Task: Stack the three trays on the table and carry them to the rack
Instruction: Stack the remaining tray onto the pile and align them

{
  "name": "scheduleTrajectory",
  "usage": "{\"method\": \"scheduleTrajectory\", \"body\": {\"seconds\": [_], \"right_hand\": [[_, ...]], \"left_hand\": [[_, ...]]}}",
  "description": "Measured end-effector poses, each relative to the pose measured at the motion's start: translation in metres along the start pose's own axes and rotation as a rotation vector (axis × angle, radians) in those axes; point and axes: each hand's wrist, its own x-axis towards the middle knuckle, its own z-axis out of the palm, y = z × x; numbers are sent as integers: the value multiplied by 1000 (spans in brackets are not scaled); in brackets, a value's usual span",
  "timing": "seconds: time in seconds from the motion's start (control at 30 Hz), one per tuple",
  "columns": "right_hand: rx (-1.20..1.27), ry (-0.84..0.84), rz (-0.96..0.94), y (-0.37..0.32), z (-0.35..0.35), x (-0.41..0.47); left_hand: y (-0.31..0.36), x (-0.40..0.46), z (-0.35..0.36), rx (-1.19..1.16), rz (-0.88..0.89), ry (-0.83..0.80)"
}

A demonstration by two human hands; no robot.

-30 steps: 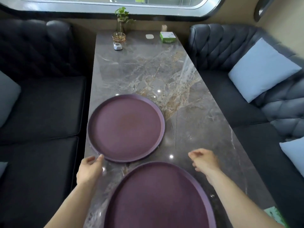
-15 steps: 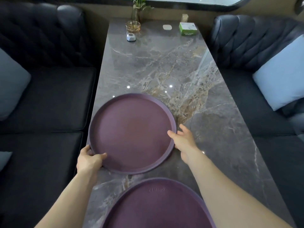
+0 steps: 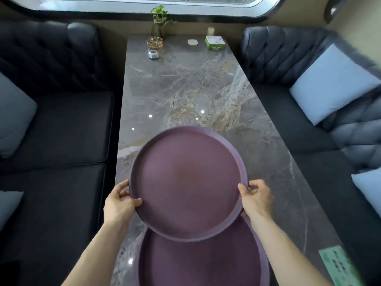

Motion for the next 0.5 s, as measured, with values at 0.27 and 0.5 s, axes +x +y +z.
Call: {"method": "scheduleTrajectory", "body": {"seconds": [0.27, 0.5], "right_hand": [[-110, 144, 88, 108, -34, -91], [-112, 195, 186, 158, -38, -130]], "left_hand": [[-65, -61, -22, 377, 141, -45], [-107, -91, -26, 619, 267, 17]]}}
